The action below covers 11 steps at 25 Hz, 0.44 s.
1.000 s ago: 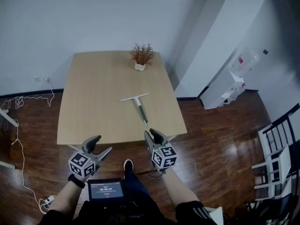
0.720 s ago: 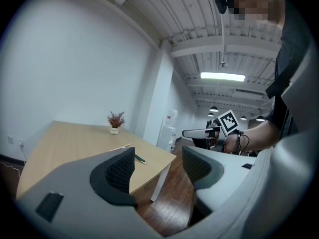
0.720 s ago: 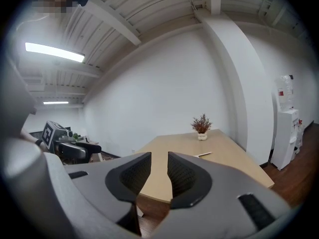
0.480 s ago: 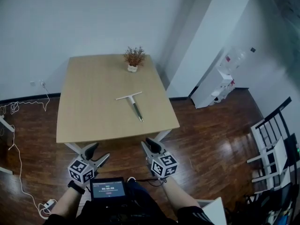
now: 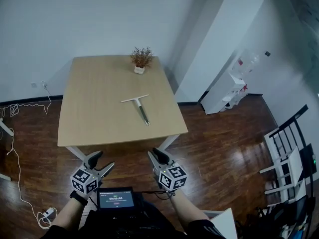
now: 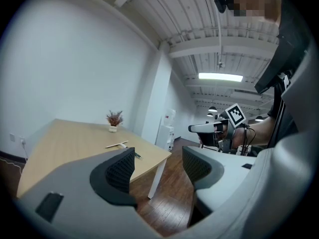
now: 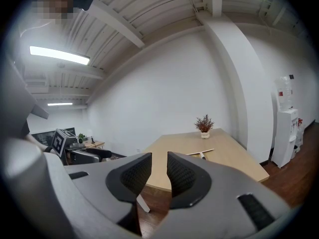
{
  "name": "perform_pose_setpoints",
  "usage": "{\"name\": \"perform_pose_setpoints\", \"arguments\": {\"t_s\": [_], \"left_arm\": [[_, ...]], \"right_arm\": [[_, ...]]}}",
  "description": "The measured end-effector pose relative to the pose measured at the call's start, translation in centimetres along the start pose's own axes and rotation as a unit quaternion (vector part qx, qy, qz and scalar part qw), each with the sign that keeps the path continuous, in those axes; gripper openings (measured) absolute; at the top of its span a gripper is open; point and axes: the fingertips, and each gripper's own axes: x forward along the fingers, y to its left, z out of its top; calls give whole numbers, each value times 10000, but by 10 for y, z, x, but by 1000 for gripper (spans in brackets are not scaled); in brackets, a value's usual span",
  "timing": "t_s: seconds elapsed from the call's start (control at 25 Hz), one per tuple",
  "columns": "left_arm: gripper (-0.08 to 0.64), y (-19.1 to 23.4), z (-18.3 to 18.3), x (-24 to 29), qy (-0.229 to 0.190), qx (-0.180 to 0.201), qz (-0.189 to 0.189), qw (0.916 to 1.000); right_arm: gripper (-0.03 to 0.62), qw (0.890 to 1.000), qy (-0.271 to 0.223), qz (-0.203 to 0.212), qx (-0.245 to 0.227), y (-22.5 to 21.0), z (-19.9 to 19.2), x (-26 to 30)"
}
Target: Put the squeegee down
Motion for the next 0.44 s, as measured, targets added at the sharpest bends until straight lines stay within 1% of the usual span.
{"name": "perform_pose_setpoints", "arguments": {"t_s": [0.16, 0.44], "left_arm": [[305, -8, 3, -2, -61, 41, -7, 10000], [305, -8, 11, -4, -135, 85, 63, 9999]], "right_arm": [[120, 10000, 43, -6, 17, -2, -4, -10], [115, 10000, 48, 4, -34, -5, -1, -18]]}}
